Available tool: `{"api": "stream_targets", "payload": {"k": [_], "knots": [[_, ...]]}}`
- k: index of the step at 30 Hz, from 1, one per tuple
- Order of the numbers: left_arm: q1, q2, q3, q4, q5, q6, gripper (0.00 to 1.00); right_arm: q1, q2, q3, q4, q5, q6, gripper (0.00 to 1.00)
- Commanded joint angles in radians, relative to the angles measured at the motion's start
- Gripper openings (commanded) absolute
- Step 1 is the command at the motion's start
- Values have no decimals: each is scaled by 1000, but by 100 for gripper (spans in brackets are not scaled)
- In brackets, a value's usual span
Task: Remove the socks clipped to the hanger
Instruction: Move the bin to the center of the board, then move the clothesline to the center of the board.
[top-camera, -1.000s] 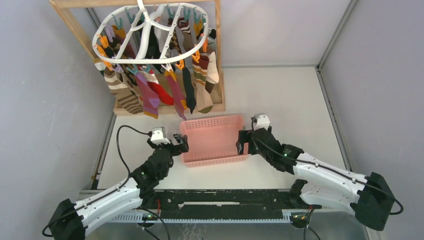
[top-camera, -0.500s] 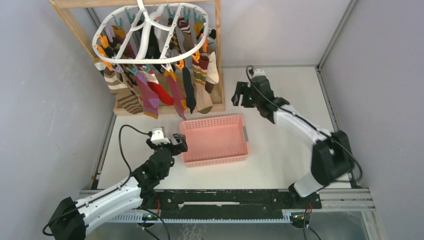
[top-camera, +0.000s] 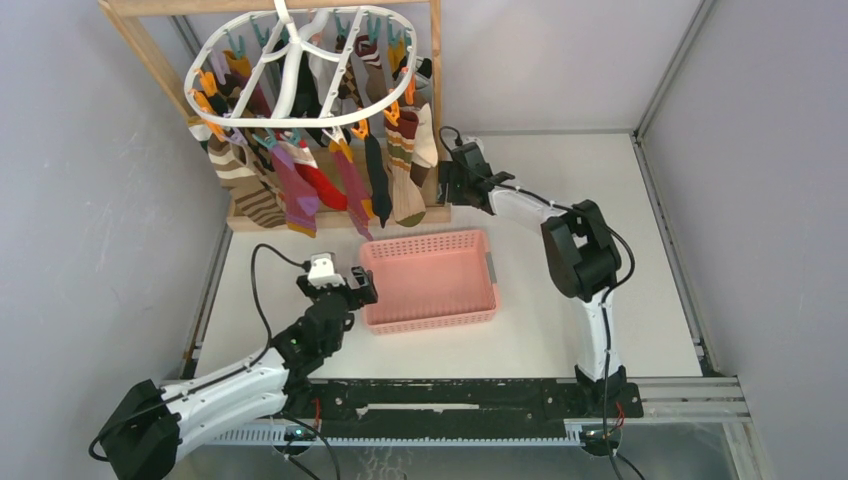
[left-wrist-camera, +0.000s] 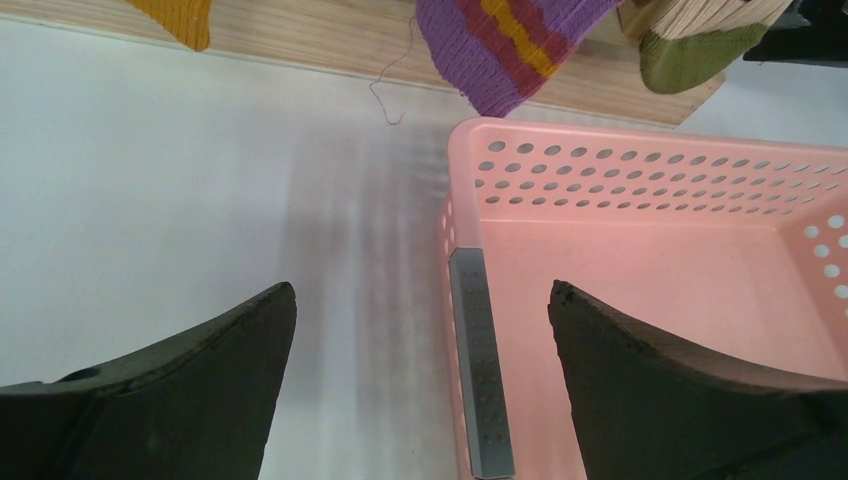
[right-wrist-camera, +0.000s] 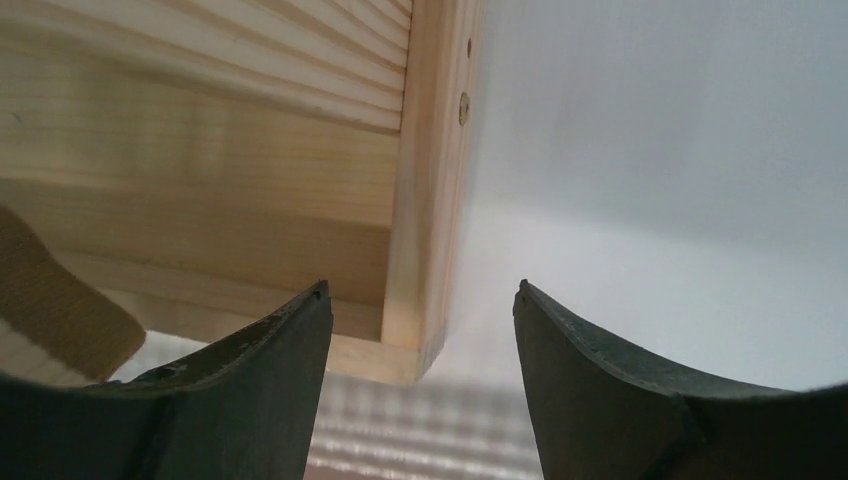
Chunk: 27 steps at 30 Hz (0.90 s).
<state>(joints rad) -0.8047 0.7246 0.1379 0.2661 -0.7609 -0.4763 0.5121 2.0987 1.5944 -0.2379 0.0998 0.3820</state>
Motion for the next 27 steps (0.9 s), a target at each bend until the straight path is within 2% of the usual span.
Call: {"api": "stream_targets", "payload": {"k": [1, 10, 14, 24, 25, 27], "knots": [[7, 35, 33, 75, -8, 26, 100, 27, 53, 106, -20, 64, 28, 74], [9, 21, 25, 84, 14, 29, 100, 47, 139, 231, -118, 142, 46, 73], [10, 2, 19, 79, 18, 28, 100, 50, 172, 275, -173, 170, 44, 69], [9, -41, 14, 54, 20, 22, 100, 48, 248, 353, -268, 129, 21, 62], [10, -42, 14, 53, 19, 21, 100, 49, 254, 359, -275, 121, 20, 58], [10, -45, 17, 47, 17, 22, 100, 46, 259, 369, -286, 112, 19, 44]]}}
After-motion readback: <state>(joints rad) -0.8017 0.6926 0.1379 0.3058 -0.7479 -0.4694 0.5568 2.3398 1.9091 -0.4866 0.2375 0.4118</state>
